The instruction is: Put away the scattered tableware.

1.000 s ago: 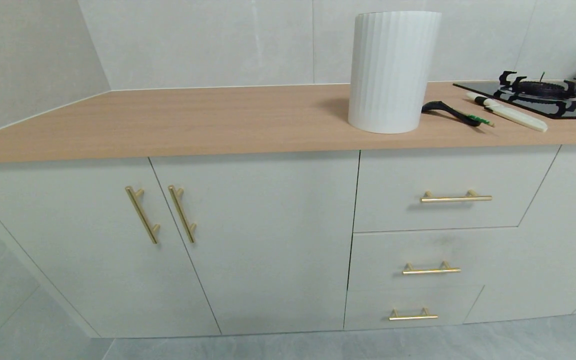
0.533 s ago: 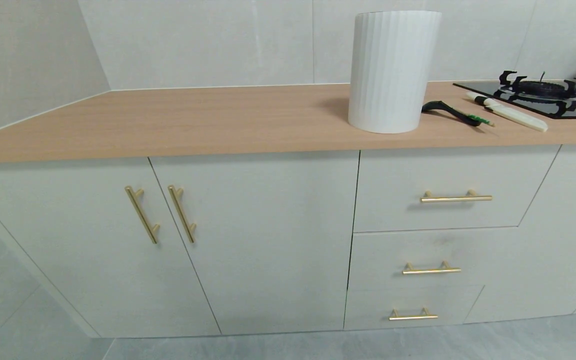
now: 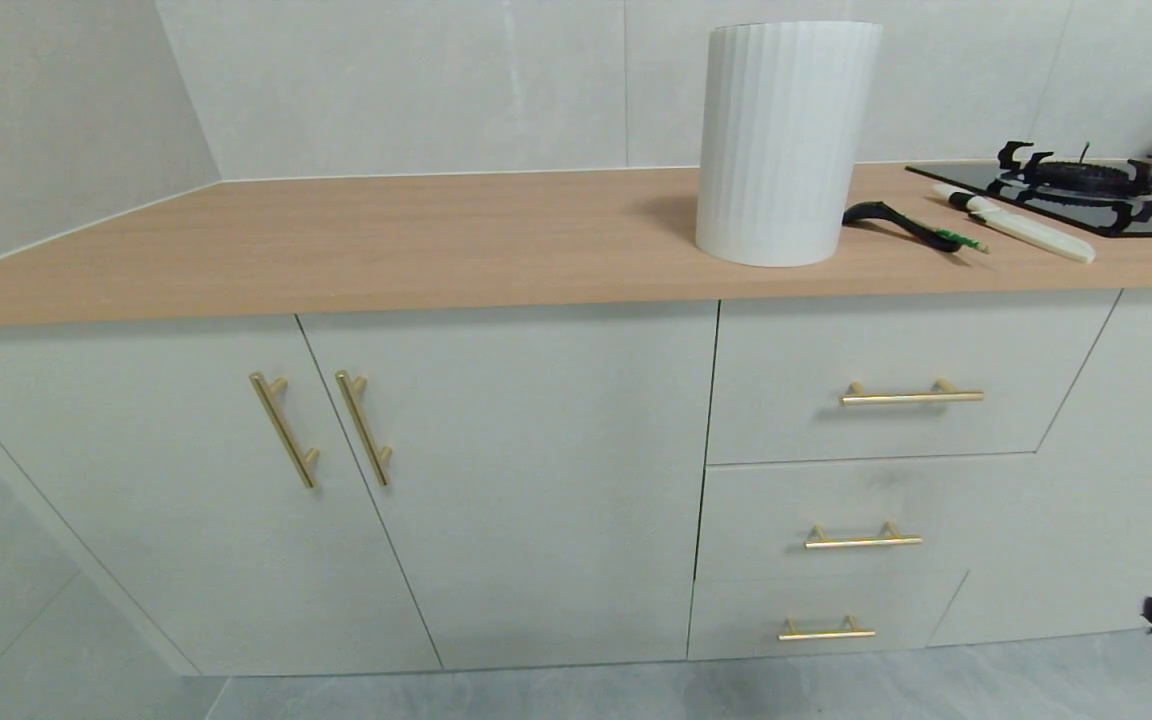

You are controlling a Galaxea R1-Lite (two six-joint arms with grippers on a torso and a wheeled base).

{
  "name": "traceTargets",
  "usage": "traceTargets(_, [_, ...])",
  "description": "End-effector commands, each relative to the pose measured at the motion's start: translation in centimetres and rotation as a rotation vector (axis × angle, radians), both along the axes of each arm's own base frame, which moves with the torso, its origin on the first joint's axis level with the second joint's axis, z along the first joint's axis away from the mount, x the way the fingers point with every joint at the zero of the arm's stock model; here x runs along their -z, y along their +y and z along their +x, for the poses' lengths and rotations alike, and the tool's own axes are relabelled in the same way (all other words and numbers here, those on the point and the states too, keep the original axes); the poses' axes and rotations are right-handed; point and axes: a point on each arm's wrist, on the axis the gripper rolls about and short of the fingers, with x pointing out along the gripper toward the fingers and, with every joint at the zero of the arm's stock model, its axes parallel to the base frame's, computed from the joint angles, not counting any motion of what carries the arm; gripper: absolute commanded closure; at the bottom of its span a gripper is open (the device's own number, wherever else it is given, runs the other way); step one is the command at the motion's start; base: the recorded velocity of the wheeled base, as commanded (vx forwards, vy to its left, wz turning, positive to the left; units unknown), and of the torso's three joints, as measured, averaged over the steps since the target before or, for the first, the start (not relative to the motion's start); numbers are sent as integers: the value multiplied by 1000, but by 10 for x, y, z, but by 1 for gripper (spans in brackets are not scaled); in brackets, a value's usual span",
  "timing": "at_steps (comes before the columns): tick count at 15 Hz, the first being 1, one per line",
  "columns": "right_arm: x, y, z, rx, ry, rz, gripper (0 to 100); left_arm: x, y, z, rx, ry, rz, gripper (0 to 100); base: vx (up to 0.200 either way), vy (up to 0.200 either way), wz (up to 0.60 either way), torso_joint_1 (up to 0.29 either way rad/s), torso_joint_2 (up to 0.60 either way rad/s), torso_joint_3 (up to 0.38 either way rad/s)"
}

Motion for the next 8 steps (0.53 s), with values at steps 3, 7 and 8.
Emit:
traceTargets(3, [41, 8, 155, -41, 299, -23, 0, 0, 0, 0, -1, 3, 0, 0, 0, 0, 0, 0, 0, 0])
traceTargets(7, [76, 11, 202, -65, 382, -56, 0, 0, 0, 0, 0, 1, 0, 0, 0, 0, 0, 0, 0, 0])
traceTargets(8, [96, 12, 219, -63, 431, -61, 0, 0, 0, 0, 0, 1, 0, 0, 0, 0, 0, 0, 0, 0])
